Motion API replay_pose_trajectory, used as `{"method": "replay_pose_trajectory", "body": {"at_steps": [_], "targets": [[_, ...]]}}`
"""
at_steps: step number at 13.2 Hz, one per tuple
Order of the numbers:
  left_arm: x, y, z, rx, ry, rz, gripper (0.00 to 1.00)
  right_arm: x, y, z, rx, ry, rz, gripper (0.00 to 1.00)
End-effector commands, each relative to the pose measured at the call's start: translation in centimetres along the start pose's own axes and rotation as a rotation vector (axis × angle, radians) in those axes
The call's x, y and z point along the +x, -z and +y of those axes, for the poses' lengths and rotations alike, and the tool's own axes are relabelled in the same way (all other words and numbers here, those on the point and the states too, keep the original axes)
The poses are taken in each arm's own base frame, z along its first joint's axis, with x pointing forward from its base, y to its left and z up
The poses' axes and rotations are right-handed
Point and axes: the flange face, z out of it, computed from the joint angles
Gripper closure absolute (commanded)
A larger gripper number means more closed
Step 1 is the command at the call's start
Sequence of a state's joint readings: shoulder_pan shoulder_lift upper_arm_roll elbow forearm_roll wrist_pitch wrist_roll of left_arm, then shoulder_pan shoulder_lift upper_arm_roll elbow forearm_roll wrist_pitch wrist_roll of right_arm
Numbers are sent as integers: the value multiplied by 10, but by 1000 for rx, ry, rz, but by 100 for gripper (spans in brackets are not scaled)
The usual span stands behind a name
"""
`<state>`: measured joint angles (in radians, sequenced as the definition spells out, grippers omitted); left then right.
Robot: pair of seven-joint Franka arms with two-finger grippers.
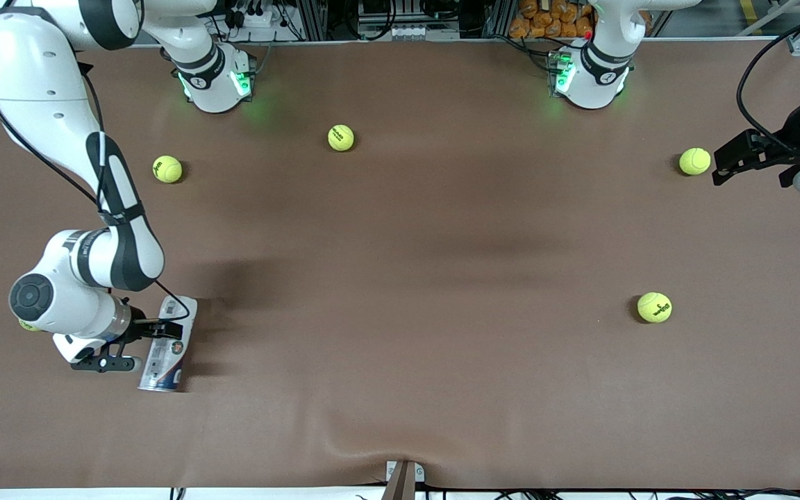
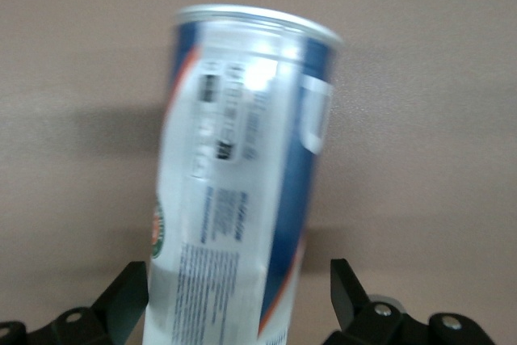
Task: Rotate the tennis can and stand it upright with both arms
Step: 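Grasp the tennis can body with the right gripper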
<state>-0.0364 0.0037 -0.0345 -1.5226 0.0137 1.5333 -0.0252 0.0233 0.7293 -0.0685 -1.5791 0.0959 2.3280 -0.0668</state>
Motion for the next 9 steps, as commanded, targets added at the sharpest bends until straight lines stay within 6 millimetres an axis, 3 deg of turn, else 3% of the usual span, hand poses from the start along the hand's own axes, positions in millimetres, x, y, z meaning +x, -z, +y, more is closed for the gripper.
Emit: {"method": "replay_pose_trajectory", "body": {"at_steps": [1, 4, 6, 7, 9], "targets": [[1, 2, -9, 12, 3, 5, 0, 6, -18, -5, 10, 4, 11, 0], [2, 3, -9, 12, 2, 14, 0, 5, -21, -9, 10, 9, 5, 0], [2, 2, -11, 12, -12, 13, 0, 5, -19, -24, 5, 42, 7, 25], [2, 2, -10, 12, -14, 13, 0, 10, -12, -36, 4, 62, 20, 36], [4, -1, -11, 11, -12, 7, 0, 16, 5, -86, -51, 187, 38, 40]]}}
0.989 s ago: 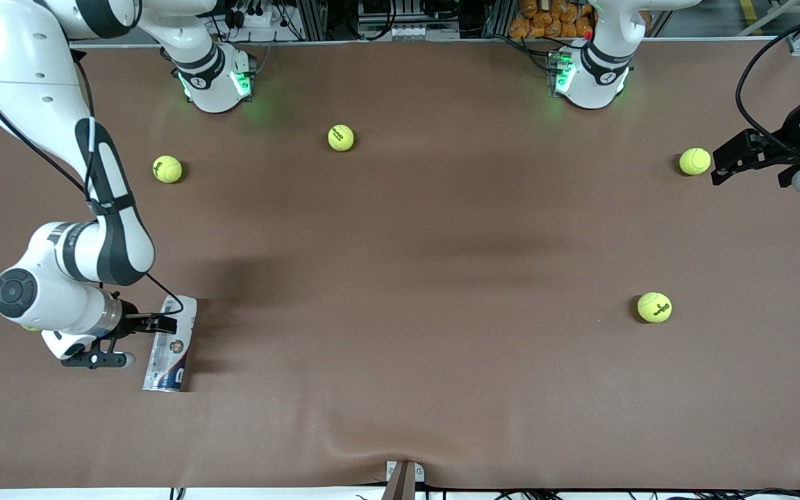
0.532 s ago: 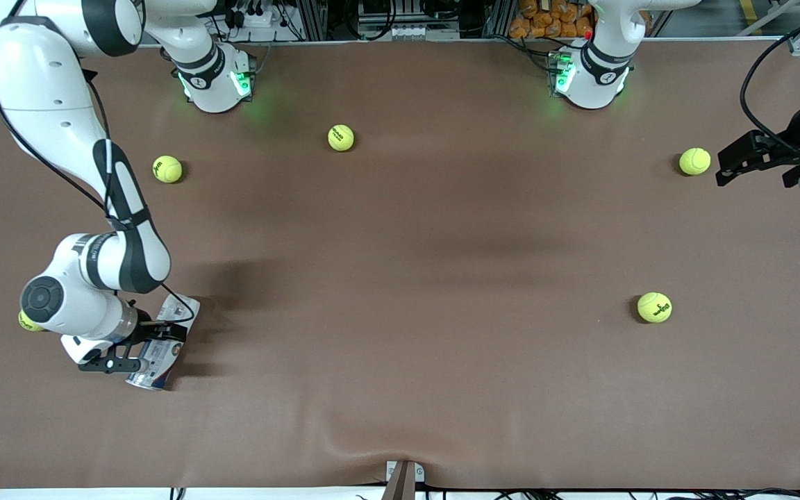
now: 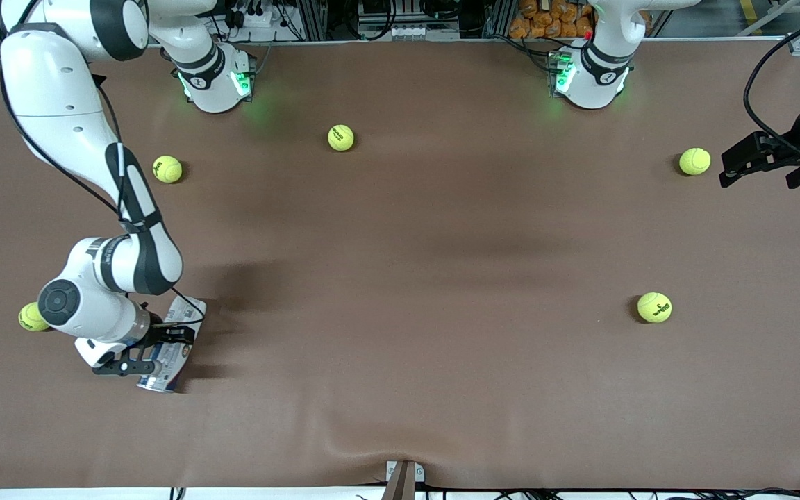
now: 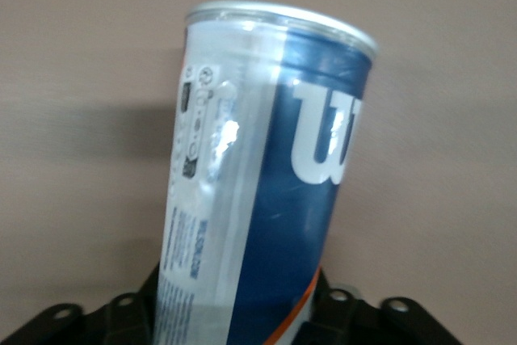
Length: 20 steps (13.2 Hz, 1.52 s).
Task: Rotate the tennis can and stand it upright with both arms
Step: 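Carry the can toward the table middle and lower it with the right gripper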
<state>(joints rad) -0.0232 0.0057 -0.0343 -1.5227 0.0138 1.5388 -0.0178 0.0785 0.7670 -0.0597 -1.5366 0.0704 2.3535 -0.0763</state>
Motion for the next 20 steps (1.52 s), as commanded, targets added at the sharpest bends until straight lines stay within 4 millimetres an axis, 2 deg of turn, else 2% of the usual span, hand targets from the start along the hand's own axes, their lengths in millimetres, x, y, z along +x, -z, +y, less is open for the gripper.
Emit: {"method": "replay_pose_trajectory", "body": {"at_steps": [1, 2, 4, 6, 9, 11, 13, 14, 16, 18, 19, 20], "targets": [[3, -1, -8, 12, -11, 3, 0, 15, 20, -65, -70, 163, 21, 41], [3, -1, -7, 12, -12, 3, 0, 14, 25, -97, -98, 236, 30, 41], [2, -2, -4, 12, -20, 0, 0, 12, 44, -181, -142, 404, 81, 40], [3, -1, -6, 10, -15, 2, 0, -8, 49, -269, -177, 583, 110, 38], [4, -3, -7, 9, -9, -1, 0, -70, 52, -404, -244, 917, 144, 38], [4, -3, -9, 12, -9, -1, 0, -114, 51, -469, -311, 1090, 173, 38], [5, -5, -10, 12, -6, -6, 0, -157, 50, -521, -336, 1212, 195, 35], [7, -8, -11, 13, -6, -11, 0, -174, 41, -537, -358, 1266, 196, 32], [6, -9, -17, 15, 4, -14, 0, -198, 21, -557, -390, 1343, 191, 32], [10, -12, -24, 14, 15, -16, 0, -213, -3, -567, -447, 1430, 204, 32], [11, -14, -23, 17, 14, -17, 0, -215, -9, -567, -449, 1436, 199, 30], [11, -15, -24, 20, 15, -20, 0, -217, -10, -569, -448, 1440, 201, 20]]}}
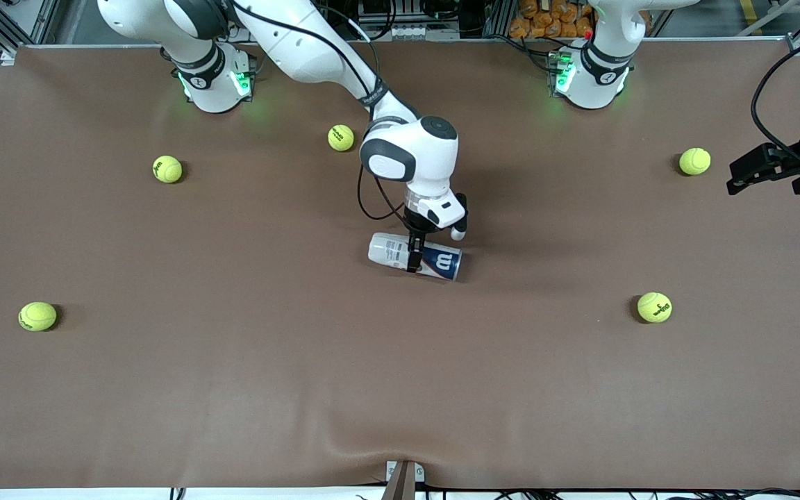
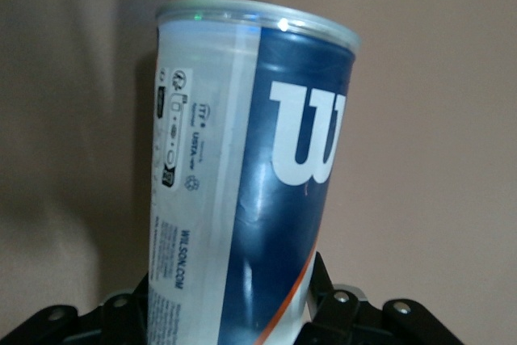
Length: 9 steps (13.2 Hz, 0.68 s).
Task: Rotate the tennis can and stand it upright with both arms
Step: 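Carry the can toward the table middle and lower it with the right gripper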
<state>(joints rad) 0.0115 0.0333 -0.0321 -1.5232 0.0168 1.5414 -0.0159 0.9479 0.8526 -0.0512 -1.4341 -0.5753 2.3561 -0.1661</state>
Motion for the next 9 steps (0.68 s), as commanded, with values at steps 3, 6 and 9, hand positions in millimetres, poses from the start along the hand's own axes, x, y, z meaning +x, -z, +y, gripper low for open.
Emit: {"method": "replay_pose_trajectory", "body": {"at_steps": [3, 6, 9], "targets": [[0, -5, 7, 6, -18, -23, 0, 4, -1, 1, -30, 20, 9, 0], [5, -15, 13, -3, -43, -49, 0, 12, 25, 2, -30, -13, 34, 0], [6, -21, 18, -8, -60, -64, 0, 12, 79, 9, 17, -60, 6, 0]]}}
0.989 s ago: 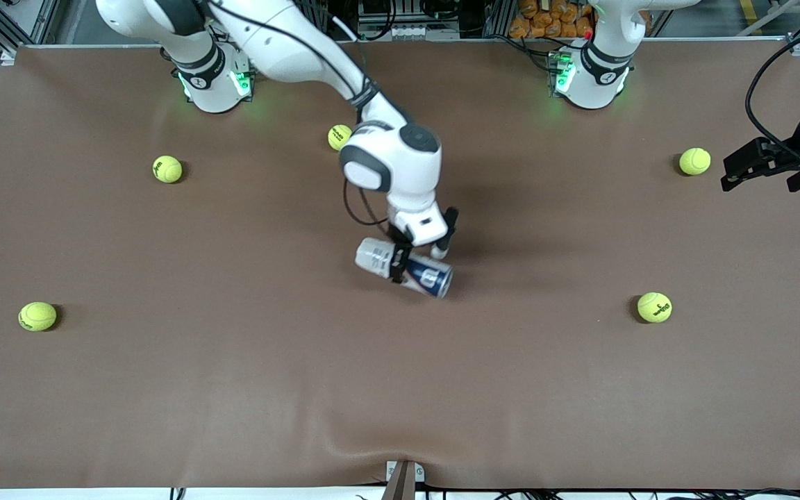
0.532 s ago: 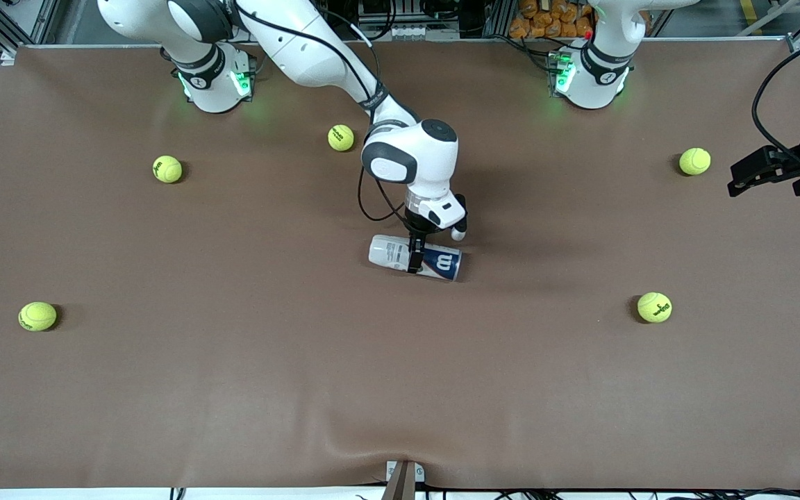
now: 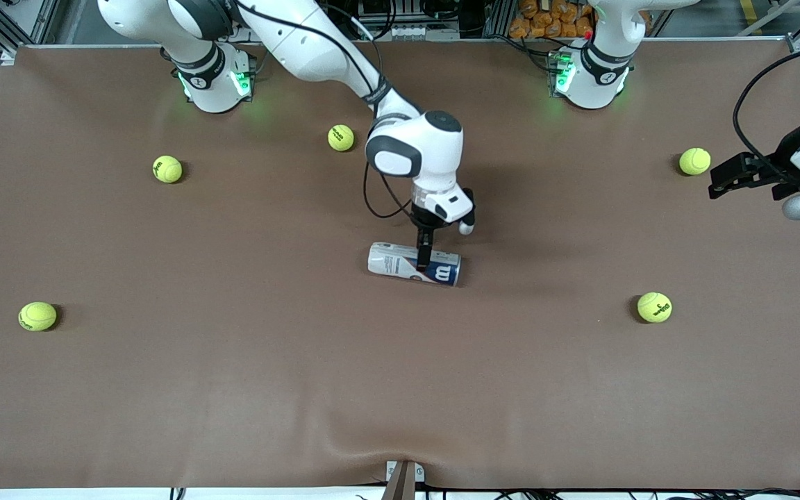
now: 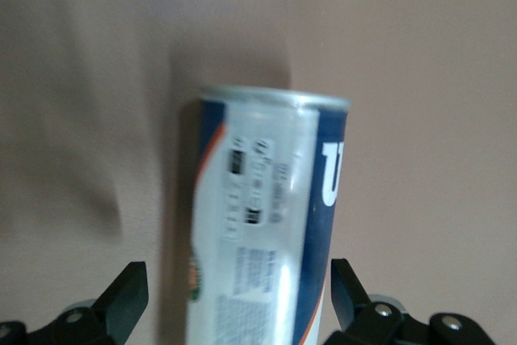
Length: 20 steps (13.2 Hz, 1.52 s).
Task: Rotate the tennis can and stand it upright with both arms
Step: 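Release the can and withdraw the right gripper while the left gripper approaches, then reach the left gripper to the can's open end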
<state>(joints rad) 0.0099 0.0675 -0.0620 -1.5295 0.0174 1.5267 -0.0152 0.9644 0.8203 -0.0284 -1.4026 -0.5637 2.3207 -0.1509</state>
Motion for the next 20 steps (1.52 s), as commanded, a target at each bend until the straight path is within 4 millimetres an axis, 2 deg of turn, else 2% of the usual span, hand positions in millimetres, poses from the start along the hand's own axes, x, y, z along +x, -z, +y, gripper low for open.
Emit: {"method": "replay_pose_trajectory", "body": {"at_steps": [1, 3, 4, 5, 7, 8, 9, 10, 11, 12, 14, 15, 17, 19, 20], "targets": [[-4, 1, -2, -17, -50, -30, 0, -9, 57, 16, 33, -63, -53, 0], [-3, -2, -2, -50, -106, -41, 0, -30, 92, 52, 109, -187, -68, 0], [-4, 0, 0, -62, -111, -34, 0, -51, 109, 80, 169, -278, -76, 0], [-2, 0, 0, -77, -111, -32, 0, -76, 124, 107, 207, -345, -111, 0], [8, -17, -1, -101, -113, -57, 0, -138, 157, 167, 226, -533, -178, 0], [13, -26, 1, -120, -114, -73, 0, -164, 163, 186, 226, -655, -225, 0], [18, -38, 5, -151, -116, -94, 0, -199, 161, 212, 228, -761, -275, 0], [28, -56, 11, -224, -118, -121, 0, -232, 166, 235, 257, -863, -301, 0], [38, -78, 17, -303, -130, -152, 0, -271, 162, 258, 283, -954, -343, 0], [49, -101, 24, -380, -134, -183, 0, -301, 161, 276, 287, -1003, -368, 0], [67, -139, 25, -489, -99, -212, 0, -369, 164, 315, 284, -1125, -393, 0], [73, -148, 35, -542, -93, -212, 0, -398, 170, 327, 278, -1173, -393, 0], [82, -172, 53, -651, -76, -245, 0, -461, 195, 346, 267, -1275, -399, 0], [93, -212, 65, -756, -45, -302, 0, -531, 210, 360, 301, -1394, -371, 0], [96, -230, 73, -801, -82, -305, 0, -554, 211, 362, 344, -1452, -347, 0]]}}
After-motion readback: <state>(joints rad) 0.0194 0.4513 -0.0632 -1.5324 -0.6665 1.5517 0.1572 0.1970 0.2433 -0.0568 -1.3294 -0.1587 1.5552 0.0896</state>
